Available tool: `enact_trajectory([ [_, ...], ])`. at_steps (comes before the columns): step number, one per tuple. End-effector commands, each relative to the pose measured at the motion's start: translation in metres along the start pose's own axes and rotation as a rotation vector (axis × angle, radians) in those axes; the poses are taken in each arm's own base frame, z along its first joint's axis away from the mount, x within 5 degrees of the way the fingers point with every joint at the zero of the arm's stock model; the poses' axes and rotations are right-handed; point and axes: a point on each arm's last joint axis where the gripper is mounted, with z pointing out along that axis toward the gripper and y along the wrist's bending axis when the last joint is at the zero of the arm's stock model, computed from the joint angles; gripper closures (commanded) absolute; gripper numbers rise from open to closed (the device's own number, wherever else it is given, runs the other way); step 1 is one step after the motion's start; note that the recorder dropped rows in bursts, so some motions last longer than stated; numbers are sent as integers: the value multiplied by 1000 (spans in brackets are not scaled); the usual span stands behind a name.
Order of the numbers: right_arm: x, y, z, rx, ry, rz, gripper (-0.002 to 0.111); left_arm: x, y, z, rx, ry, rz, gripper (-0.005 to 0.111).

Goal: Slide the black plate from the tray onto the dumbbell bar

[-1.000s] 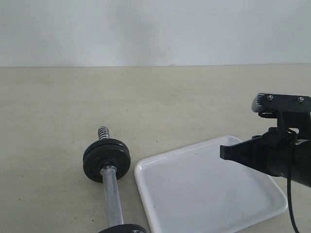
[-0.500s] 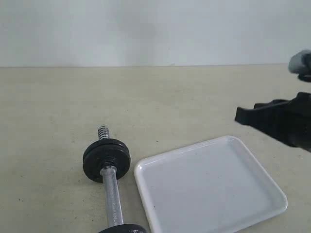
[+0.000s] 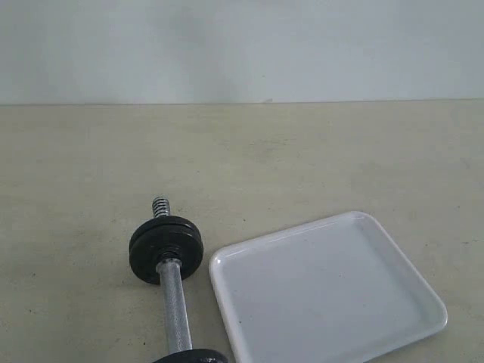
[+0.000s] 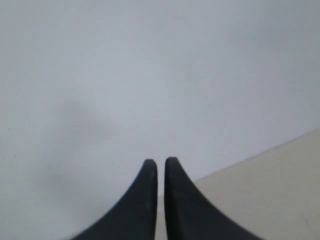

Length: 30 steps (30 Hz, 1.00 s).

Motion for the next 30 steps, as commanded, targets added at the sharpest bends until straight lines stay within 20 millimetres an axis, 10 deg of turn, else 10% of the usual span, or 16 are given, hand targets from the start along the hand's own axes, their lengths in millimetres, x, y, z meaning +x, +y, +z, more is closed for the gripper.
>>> enact_trajectory([
  [1,-15,-4,-17,2,-106,13,107,1,0,0,-5,1,2,102],
  [6,-29,-2,-39,-47,-217,7,107,1,0,0,-5,1,2,102],
  [17,-44,13,-86,-193,-465,-638,107,1,0,0,-5,1,2,102],
  [30,-12,-4,-96,-211,-400,-556,107,7,-10,-1,91,92,-453,102],
])
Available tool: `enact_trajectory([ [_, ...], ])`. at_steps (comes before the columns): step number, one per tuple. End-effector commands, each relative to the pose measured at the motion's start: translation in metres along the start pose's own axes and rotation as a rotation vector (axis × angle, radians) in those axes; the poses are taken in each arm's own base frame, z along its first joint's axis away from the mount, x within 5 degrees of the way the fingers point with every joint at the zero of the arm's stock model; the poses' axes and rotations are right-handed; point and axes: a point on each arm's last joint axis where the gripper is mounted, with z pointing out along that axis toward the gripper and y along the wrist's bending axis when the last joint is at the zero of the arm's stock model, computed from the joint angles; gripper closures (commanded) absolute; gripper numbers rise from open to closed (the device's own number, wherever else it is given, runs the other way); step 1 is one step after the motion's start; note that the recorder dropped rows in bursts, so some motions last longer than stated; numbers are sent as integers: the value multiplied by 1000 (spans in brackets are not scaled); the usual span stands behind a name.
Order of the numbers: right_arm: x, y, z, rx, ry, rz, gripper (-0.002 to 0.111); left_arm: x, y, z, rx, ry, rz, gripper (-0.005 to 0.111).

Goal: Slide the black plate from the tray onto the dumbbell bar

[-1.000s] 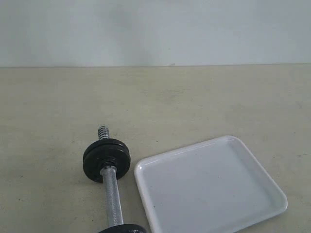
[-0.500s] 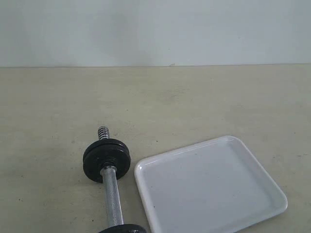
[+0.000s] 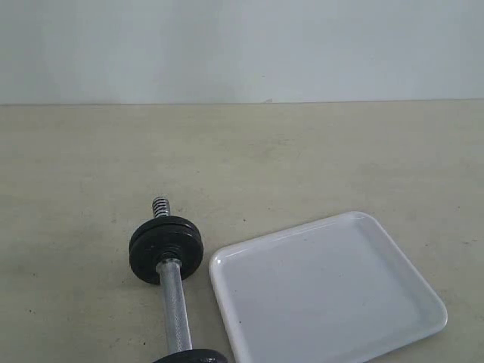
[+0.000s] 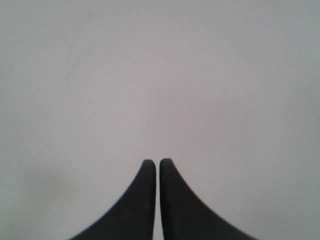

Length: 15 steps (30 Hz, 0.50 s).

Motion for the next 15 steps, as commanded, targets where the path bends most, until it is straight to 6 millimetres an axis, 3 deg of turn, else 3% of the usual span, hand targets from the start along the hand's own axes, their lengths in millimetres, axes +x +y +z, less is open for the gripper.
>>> enact_trajectory([
  [1,16,4,-2,-4,81,116,107,2,-1,0,15,18,-90,102],
  [7,20,6,-3,-28,122,142,107,2,-1,0,15,18,-82,102],
  [15,25,9,-3,-51,152,119,107,4,-3,0,43,34,271,102],
])
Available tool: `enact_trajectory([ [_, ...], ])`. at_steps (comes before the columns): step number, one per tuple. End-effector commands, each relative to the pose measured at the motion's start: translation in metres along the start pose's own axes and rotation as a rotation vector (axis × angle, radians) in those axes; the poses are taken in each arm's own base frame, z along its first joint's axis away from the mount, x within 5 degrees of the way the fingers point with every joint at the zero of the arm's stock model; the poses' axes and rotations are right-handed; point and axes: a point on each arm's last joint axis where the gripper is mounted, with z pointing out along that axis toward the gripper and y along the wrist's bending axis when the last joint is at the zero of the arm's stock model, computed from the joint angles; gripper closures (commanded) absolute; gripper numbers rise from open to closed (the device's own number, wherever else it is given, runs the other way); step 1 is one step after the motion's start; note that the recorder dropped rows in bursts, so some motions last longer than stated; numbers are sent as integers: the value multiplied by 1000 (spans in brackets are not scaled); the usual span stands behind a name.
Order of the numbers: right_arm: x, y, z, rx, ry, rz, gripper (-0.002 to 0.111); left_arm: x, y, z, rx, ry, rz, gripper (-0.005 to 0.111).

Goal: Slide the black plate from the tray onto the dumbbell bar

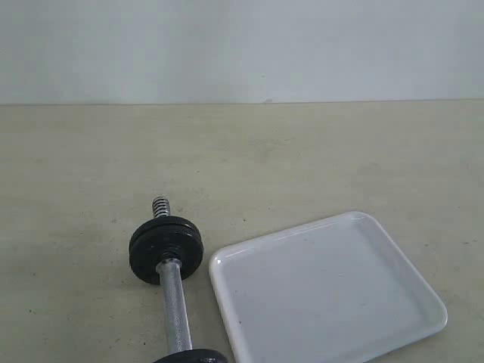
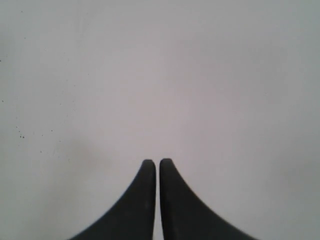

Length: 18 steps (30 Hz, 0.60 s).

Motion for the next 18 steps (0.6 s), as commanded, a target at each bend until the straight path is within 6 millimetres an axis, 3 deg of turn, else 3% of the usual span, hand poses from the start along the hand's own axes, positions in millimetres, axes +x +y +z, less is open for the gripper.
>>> enact_trajectory([
  [1,5,1,-1,-4,17,-18,107,3,-3,0,30,20,178,102],
  [4,17,3,-1,-8,52,-14,107,3,-6,0,73,23,241,102],
  [10,62,9,-6,-24,188,12,107,4,-9,0,102,24,265,102],
  [18,66,10,-10,-39,199,11,107,4,-9,0,101,26,231,102],
])
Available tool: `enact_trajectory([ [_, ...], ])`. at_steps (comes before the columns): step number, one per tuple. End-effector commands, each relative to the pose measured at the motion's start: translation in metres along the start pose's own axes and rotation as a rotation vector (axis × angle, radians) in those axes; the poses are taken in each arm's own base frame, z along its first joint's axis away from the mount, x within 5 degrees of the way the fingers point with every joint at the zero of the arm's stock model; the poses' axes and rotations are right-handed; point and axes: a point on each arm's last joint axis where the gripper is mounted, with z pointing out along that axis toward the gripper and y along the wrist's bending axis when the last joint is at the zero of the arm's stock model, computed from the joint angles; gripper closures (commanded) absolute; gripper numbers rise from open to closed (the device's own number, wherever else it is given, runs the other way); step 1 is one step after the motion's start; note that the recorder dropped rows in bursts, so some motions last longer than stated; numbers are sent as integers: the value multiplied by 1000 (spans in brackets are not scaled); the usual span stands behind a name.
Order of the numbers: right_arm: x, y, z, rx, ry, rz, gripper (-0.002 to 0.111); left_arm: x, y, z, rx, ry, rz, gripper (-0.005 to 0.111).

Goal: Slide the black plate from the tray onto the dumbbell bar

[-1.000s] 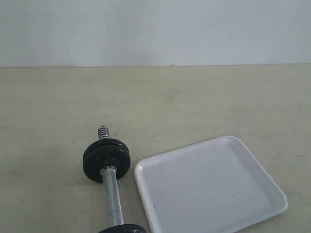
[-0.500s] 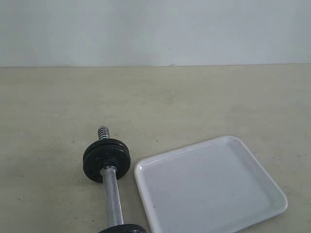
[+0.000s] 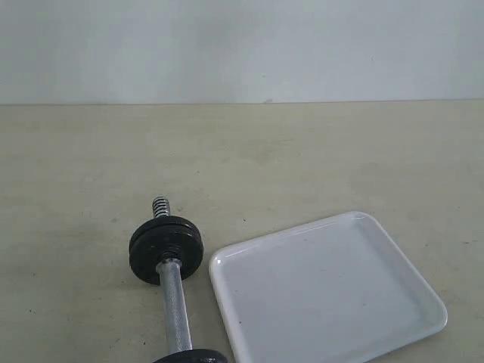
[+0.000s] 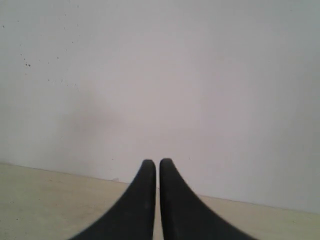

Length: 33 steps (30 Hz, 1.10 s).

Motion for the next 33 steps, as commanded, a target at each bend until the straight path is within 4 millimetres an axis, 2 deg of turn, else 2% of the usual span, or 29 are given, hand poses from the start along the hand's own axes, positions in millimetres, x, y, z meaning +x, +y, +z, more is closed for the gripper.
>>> enact_trajectory([
  [1,2,1,-3,-11,8,1,107,0,0,0,-1,-2,-40,102],
  [7,16,6,-3,-52,92,31,107,0,1,0,-7,-1,-33,102],
  [12,25,3,-2,-6,63,27,107,1,2,0,-23,0,-16,102],
  [16,25,2,-2,8,42,14,107,1,2,0,-26,0,-5,102],
  [19,25,4,-2,-8,40,108,107,1,3,0,-31,0,12,102],
  [23,26,5,-2,-27,47,140,107,1,4,0,-42,1,51,102],
  [33,58,7,-10,-32,408,109,107,1,4,0,-42,1,51,102],
])
